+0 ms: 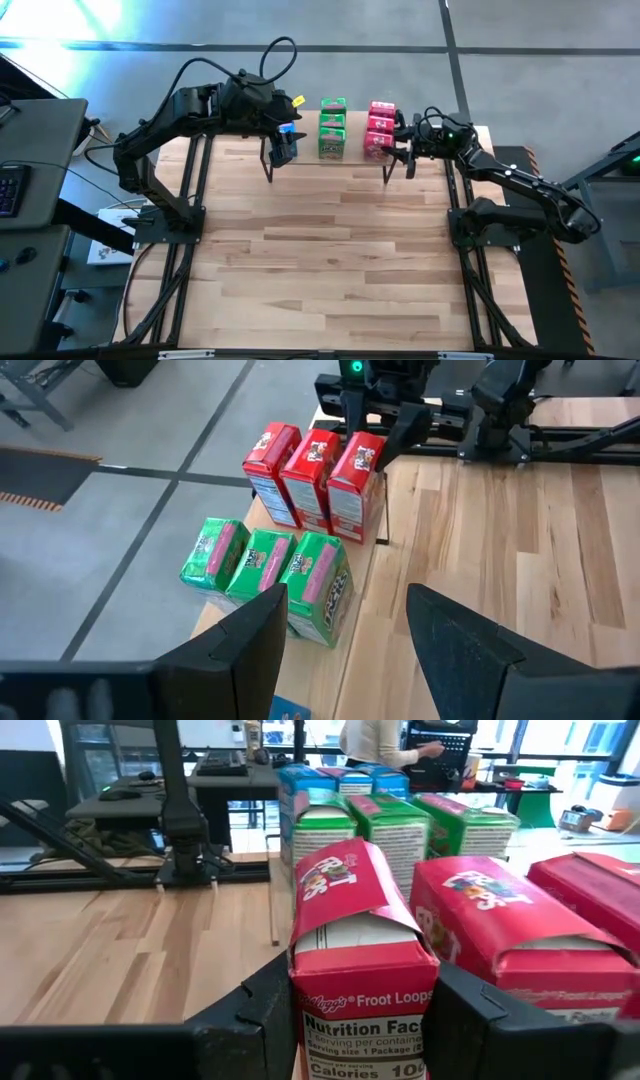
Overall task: Stack cereal on shelf
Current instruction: Put the red cereal box on the shelf aligned with the other red cereal boxes
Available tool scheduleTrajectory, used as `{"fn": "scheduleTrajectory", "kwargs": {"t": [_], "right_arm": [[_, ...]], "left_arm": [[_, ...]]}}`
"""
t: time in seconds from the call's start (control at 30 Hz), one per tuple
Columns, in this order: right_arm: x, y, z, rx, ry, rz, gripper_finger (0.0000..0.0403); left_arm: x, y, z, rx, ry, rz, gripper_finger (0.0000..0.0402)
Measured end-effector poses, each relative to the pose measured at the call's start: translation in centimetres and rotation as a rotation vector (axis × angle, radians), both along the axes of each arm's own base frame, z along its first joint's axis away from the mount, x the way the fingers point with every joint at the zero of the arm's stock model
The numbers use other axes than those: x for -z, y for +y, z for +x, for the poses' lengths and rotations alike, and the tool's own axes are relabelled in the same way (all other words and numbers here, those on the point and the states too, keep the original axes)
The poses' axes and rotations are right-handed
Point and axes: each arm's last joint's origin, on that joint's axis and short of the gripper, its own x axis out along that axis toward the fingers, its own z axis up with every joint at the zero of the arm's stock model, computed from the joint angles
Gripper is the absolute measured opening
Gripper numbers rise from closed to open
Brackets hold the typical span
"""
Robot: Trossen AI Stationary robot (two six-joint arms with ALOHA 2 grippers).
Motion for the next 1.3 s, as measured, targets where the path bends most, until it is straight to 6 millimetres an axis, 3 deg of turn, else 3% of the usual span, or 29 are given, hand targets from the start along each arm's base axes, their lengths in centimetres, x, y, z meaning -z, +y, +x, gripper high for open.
{"fn": "scheduleTrajectory", "kwargs": {"t": [0.47,0.83,1.3], "right_arm": [[0.00,-0.32,-0.37,-0.004,-0.006,0.022,0.0154],[-0.07,-0.33,-0.36,-0.008,-0.009,-0.002,0.0207],[-0.61,-0.11,-0.56,-0.004,-0.034,-0.027,0.0209]], "left_arm": [[0.00,-0.01,0.00,0.000,0.000,0.000,0.0198],[-0.01,-0.01,0.00,0.000,-0.001,0.000,0.0198],[-0.02,-0.01,-0.01,0.000,-0.001,0.000,0.0198]]}}
